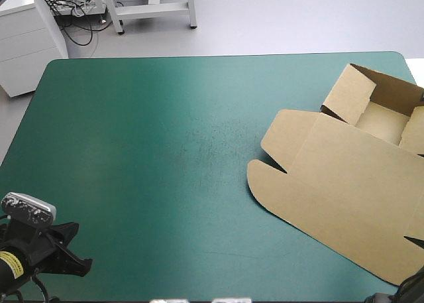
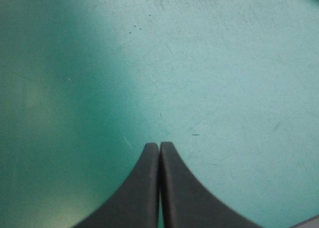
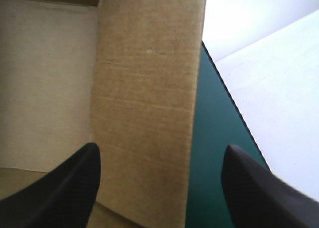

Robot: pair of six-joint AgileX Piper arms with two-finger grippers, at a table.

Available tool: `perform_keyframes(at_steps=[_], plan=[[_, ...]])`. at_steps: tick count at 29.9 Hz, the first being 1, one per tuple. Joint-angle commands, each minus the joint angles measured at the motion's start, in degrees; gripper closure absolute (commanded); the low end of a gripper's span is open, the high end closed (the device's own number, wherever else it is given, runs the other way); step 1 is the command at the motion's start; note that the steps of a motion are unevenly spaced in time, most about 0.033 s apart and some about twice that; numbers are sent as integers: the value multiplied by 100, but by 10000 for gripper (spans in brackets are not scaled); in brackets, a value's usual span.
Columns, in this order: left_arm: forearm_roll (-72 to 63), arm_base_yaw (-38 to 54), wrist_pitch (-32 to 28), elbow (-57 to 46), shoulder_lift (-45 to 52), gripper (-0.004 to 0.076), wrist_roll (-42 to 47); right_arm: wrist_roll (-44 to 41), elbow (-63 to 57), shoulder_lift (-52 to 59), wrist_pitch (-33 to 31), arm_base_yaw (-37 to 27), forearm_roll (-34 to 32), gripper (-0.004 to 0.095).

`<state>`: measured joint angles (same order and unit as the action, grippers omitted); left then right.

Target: Fold the box

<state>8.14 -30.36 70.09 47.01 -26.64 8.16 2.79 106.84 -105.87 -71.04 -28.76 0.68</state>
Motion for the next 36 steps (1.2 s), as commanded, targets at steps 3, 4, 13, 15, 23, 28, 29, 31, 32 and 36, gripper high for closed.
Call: perform_keyframes(at_steps=[3, 4, 13, 15, 23, 28, 29, 31, 32, 36], plan=[[31, -16, -331, 129, -54, 756, 66, 436, 184, 983, -48, -36, 1172, 440], [31, -16, -331, 129, -54, 756, 66, 495, 154, 1105, -48, -12, 1492, 488], [9, -16, -170, 129, -54, 756, 66, 1147, -793, 2595, -36, 1392, 1890, 926], [21, -16, -83, 129, -54, 756, 66, 1202, -1017, 2881, 12, 1864, 1890, 926], [186, -16, -354, 129, -54, 756, 66, 1424, -1919, 3986, 410, 3143, 1855, 926], [468, -16, -442, 129, -54, 756, 87, 1574, -2824, 4955, 947, 3287, 1922, 926], [565, -16, -442, 129, -54, 756, 87, 1573, -3009, 5132, 1103, 3287, 1922, 926], [735, -16, -467, 129, -54, 756, 87, 1636, -3514, 5626, 1564, 3287, 1922, 926], [798, -16, -492, 129, -54, 756, 87, 1736, -3773, 5893, 1814, 3287, 1922, 926], [735, -16, -655, 113, -25, 756, 87, 2010, -4754, 6896, 2502, 3287, 1907, 926]])
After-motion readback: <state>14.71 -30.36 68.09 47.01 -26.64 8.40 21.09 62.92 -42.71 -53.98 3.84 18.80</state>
